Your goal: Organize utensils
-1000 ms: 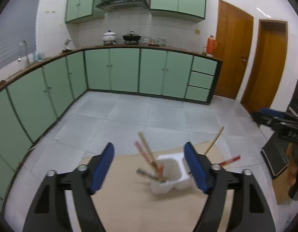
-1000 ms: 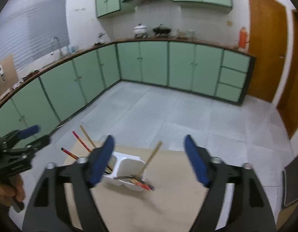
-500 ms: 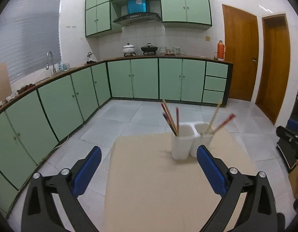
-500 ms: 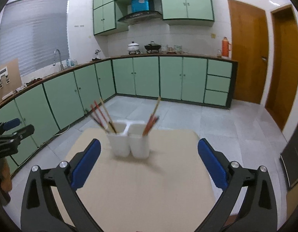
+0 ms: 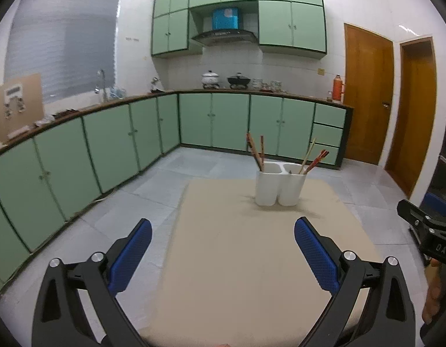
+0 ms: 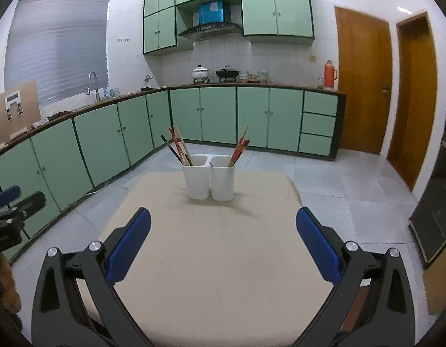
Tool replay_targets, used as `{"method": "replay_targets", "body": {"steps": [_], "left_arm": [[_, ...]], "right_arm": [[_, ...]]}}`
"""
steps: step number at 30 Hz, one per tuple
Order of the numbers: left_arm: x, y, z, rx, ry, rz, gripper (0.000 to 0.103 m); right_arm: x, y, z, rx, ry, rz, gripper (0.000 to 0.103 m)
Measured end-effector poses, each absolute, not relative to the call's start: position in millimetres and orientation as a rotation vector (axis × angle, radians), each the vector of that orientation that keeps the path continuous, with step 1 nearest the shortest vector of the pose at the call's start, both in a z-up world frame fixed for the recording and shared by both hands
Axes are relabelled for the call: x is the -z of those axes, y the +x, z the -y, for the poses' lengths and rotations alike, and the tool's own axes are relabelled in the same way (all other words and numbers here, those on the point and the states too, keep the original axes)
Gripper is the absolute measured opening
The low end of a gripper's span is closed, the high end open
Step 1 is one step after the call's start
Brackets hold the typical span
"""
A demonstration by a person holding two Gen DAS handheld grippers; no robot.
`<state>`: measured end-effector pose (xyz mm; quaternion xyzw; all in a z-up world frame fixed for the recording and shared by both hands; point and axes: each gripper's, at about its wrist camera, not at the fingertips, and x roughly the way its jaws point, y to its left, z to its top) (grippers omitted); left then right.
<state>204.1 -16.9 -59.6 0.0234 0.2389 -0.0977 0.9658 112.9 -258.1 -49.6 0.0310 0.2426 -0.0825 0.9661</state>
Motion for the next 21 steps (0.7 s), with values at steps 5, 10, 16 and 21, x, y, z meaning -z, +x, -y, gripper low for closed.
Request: {"method": "replay_targets", "body": {"steps": [5,10,16,21], "left_arm": [[59,161,5,0.185,0.046,-0.494,0.097],[54,120,-8,0.185,0.008,-0.503,0.097],[45,71,-16,0.173,-0.002,-0.463,0.097],[40,42,-19,0.176,-0.008,-0.447,0.097]], "right_arm": [[47,71,245,0.185,0.105,-0.504,0.097],[38,32,236,0.195,0.119,-0.490,0.097],[27,-11,228,0.211,0.108,-0.452,0.097],[20,-41,219,0.223,0.099,-0.421,0.097]]}}
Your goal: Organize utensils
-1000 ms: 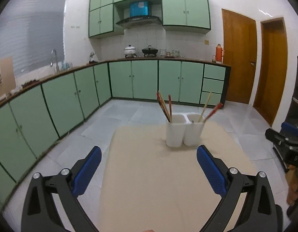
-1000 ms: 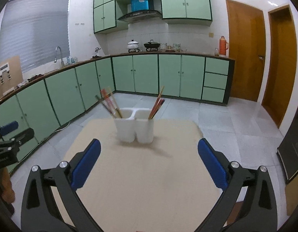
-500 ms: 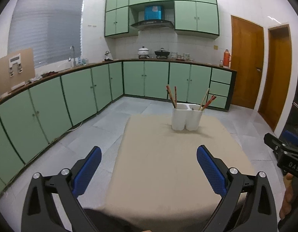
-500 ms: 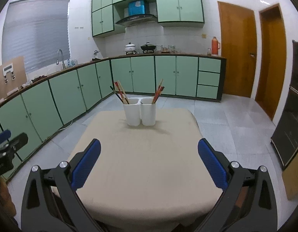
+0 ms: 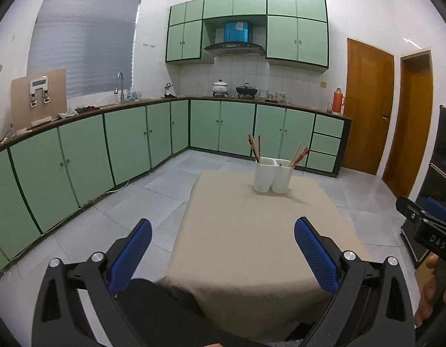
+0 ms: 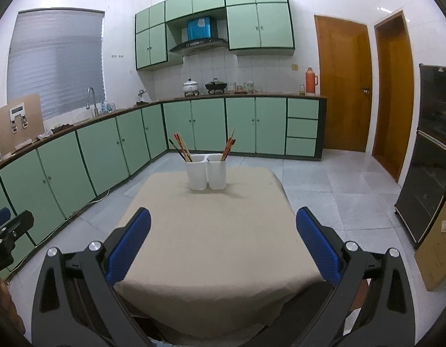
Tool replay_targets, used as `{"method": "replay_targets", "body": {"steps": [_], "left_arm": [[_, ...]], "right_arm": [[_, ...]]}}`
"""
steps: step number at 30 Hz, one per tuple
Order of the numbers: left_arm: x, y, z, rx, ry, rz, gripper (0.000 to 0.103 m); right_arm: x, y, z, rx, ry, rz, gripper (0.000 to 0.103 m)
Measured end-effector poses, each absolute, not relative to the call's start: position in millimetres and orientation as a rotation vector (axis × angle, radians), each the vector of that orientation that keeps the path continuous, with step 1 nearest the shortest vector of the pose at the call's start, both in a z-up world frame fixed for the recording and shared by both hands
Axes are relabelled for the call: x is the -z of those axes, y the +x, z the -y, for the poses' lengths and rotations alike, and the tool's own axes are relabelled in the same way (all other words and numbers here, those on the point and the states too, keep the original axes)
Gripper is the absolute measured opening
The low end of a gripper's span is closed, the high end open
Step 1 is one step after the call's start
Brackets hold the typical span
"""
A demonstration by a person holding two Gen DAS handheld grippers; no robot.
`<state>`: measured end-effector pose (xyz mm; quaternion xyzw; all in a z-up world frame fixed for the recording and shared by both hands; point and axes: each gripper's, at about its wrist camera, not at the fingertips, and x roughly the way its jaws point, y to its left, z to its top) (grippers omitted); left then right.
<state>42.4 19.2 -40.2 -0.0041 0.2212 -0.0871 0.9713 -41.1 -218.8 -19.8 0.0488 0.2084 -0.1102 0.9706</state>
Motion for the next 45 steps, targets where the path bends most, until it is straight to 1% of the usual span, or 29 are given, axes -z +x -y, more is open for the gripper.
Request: {"method": "replay_targets", "body": {"steps": [14,45], "left_arm": [[22,11,-33,0.151,-0.024,-0.386,0.097],[20,6,-36,0.122,-0.008,-0.362,0.097]], "right_arm": [[7,-76,200,0.204,0.050,-0.353,0.097],[9,-80,209,0.224,0.075,-0.343,0.097]]}}
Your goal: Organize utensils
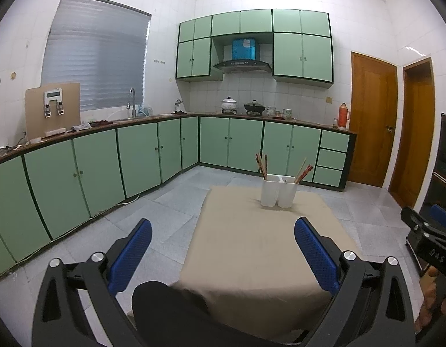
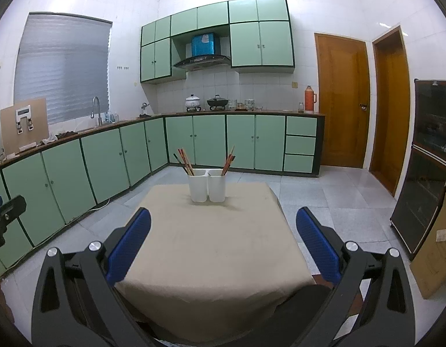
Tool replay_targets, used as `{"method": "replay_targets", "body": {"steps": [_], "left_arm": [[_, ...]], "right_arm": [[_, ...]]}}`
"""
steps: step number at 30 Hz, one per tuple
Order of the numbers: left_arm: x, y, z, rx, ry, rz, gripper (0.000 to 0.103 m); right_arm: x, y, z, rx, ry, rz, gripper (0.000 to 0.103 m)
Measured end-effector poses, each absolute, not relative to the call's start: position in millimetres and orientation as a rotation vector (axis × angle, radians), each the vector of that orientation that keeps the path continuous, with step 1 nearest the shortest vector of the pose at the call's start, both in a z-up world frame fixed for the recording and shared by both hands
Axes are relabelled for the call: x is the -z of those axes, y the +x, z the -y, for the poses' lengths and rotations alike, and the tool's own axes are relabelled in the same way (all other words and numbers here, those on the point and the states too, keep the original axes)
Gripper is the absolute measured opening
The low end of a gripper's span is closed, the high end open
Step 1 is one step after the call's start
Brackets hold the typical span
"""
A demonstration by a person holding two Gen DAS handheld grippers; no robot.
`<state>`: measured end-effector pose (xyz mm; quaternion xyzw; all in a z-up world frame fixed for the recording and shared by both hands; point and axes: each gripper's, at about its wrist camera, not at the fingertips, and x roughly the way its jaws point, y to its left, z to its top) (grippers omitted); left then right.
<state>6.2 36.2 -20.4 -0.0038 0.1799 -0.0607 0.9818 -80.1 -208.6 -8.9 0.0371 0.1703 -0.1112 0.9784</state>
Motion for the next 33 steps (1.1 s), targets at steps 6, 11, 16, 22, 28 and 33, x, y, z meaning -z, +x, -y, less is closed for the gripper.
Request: {"method": "replay_targets", "body": {"steps": [6,11,16,22,28,33], "left_arm": [[19.8,3.7,-33.6,0.127,-0.004,-0.348,0.097],[20.4,0.3,-35.4,0.134,-0.013,-0.346,0.097],[20.4,-0.8,-36.0,0.135,-0.014,-0.344,0.097],[19.4,-0.4,-36.2,0.136,-0.014,-0.345,0.097],[16.0,-0.9,-35.4,0.135,-0.016,-0.344,0.097],[14.7,-0.3,-35.6,0.136,-0.016,-0.344,0.097]], "right_arm": [[9.0,-82.1,209.7,0.224,0.085,-0.342,0.097],[8.0,-83.4,210.5,0.221,0.085,-0.341,0.097],[6.1,-82.2,206.5,0.226,0.088,-0.338,0.097],[6.4,-82.1,205.9,0.226,0.089,-0.338,0.097],[6.1,-82.6,207.2,0.226,0.090,-0.338,0.097],[6.2,-82.7,207.3,0.226,0.089,-0.339,0.097]]}}
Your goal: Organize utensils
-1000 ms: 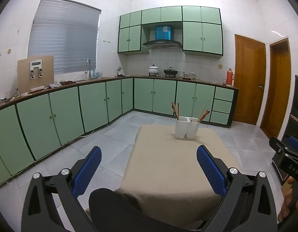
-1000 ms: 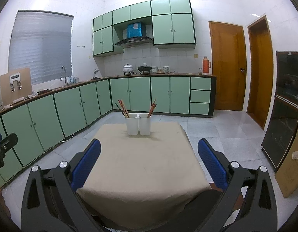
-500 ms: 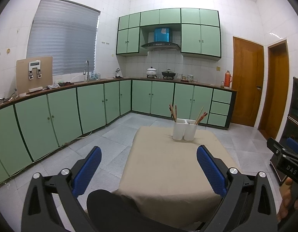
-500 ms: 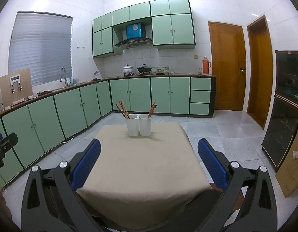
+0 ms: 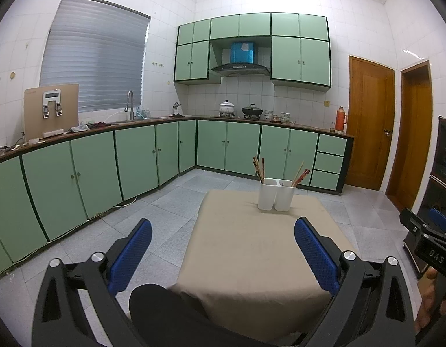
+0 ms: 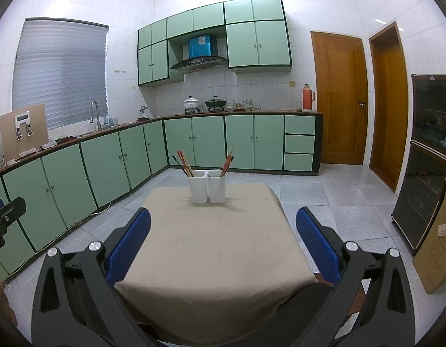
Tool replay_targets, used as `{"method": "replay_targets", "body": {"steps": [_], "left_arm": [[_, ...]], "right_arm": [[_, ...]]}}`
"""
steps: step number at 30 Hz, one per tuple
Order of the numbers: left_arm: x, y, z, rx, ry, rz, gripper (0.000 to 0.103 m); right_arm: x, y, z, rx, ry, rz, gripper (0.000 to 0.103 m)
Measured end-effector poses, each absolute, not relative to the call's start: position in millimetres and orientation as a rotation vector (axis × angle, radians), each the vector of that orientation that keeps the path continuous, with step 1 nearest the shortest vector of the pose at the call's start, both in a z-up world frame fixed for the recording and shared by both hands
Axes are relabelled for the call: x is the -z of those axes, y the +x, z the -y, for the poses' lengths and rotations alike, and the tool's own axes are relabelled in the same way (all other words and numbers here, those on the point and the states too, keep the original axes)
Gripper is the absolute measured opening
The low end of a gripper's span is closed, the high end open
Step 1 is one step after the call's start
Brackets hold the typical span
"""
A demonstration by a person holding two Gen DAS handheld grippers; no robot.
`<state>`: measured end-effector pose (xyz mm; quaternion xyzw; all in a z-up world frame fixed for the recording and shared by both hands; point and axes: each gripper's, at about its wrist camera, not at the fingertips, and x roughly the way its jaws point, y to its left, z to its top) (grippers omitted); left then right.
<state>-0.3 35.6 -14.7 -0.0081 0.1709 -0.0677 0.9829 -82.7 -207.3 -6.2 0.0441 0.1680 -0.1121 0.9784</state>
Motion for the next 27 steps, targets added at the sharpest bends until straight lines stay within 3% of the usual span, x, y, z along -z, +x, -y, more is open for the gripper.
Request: {"method": "replay_targets", "body": {"steps": [27], "left_arm": [[12.6,-0.7,-34.1,0.139,-0.017,-0.344,0.097]], "right_arm": [[6.2,-83.3,207.9,0.227,0.092,-0.340,0.097]]}}
